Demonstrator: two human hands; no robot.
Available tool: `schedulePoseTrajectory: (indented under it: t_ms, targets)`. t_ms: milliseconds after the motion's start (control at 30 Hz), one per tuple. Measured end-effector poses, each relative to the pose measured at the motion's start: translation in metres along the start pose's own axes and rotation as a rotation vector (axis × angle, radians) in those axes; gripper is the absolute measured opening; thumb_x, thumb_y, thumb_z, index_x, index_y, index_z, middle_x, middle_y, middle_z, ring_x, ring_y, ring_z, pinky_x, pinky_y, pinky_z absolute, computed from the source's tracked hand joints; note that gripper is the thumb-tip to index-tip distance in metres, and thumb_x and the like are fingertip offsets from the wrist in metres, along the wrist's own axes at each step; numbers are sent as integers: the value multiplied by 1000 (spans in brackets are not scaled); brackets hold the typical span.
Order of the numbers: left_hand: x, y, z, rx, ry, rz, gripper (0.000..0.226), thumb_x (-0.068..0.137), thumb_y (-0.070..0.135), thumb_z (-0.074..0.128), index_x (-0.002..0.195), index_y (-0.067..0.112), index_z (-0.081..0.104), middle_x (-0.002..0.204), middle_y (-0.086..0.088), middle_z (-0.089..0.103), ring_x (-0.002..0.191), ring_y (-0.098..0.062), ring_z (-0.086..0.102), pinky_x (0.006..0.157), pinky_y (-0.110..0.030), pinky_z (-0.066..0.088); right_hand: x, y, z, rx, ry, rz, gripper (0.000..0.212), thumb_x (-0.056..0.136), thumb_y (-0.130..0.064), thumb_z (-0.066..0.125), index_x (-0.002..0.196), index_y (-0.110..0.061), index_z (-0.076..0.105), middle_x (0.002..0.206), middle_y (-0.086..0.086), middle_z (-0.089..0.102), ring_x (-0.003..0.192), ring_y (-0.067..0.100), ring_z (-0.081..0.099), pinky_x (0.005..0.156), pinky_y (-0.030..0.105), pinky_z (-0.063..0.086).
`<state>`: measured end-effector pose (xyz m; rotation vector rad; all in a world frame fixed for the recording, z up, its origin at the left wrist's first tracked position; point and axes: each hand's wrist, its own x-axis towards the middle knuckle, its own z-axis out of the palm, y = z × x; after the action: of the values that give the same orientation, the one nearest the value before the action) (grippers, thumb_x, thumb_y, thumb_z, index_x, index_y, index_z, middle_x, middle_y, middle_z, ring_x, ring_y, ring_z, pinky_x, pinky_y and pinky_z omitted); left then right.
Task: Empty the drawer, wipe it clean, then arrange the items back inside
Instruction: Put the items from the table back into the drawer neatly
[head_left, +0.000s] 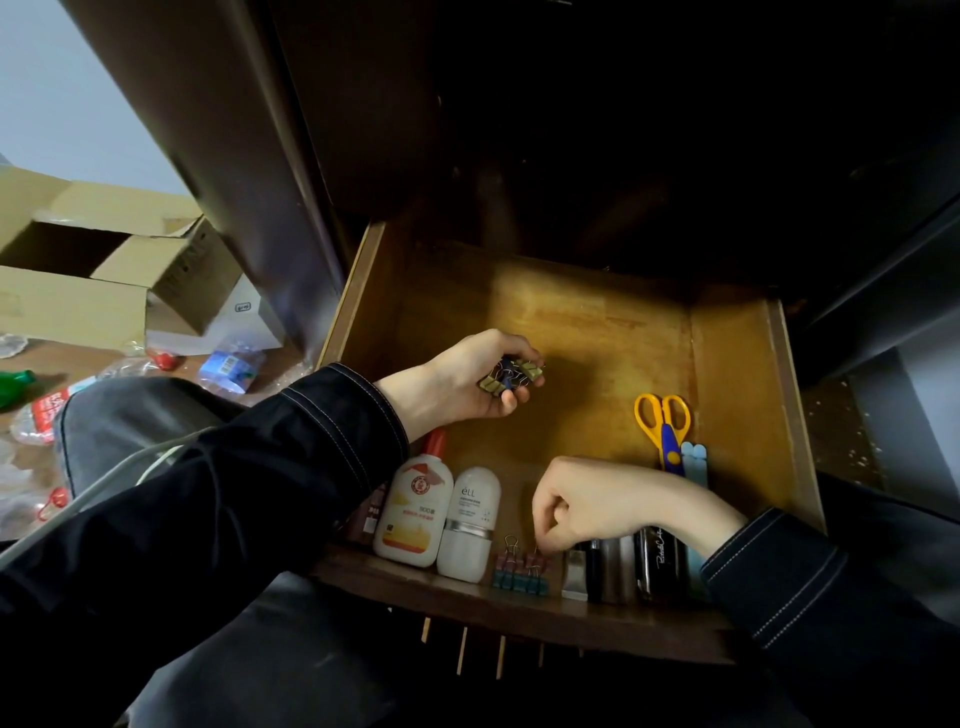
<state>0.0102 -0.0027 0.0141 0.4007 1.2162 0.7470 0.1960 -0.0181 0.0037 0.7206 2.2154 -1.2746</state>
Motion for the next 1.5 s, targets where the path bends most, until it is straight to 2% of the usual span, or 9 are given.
schedulePoseTrajectory:
  t_ms: [333,567,833,1033,1167,1233,1333,1433,1500]
  targets:
    - [0,0,0,-11,-10,-5,5,94,13,57,95,8,57,85,-9,61,58,-12,50,39,-16,37,2,0,1,-55,-18,27,11,89,-16,70,92,-9,79,49,-27,56,48,-7,51,44,7,33]
    - [1,0,-1,-20,-7,-8,8,94,13,57,99,8,57,86,-9,62,58,-12,51,39,-16,38,5,0,4,-63,8,48,9,85,-17,70,84,-16,79,55,-23,60,51,-2,50,58,25,42]
    - [1,0,-1,-19,-4,-12,6,94,13,57,97,8,58,86,-9,62,57,-12,51,39,-16,38,8,4,5,-77,8,25,9,86,-17,70,86,-17,79,56,-27,61,53,-6,53,50,12,38]
    - [0,0,-2,-25,-3,-11,8,94,13,57,99,7,58,86,-9,63,57,-12,52,39,-16,39,8,4,6,-68,0,28,11,86,-17,70,90,-16,80,62,-21,64,55,-5,54,56,18,42]
    - [-1,1,-1,-50,-26,-11,8,95,13,55,98,7,57,87,-10,60,58,-13,52,42,-17,40,4,1,2,-48,-9,13,11,88,-20,70,92,-14,79,54,-25,59,50,-4,51,47,10,34]
    - [-1,2,0,-86,-35,-23,11,96,15,52,98,5,55,86,-11,58,59,-14,51,44,-18,42,0,2,-5,-7,76,38,15,89,-29,71,87,-16,79,57,-22,60,50,-3,49,47,12,34]
    - [-4,4,1,-154,-27,-53,19,99,21,47,102,4,55,86,-12,55,61,-16,51,45,-20,46,-6,6,-23,70,383,102,22,92,-39,68,81,-21,77,70,-12,68,60,-1,55,60,25,47]
    - [-7,3,3,-182,-1,-99,31,100,24,48,123,3,52,96,-16,53,68,-22,54,49,-25,52,-10,10,-34,91,740,139,19,95,-42,62,89,-30,75,92,-15,73,96,1,66,87,36,56]
    - [-8,2,5,-175,10,-144,45,99,25,50,139,4,43,109,-19,49,75,-26,56,55,-30,57,-9,10,-35,129,892,120,17,95,-43,60,97,-33,73,95,-20,71,98,-2,64,87,34,55]
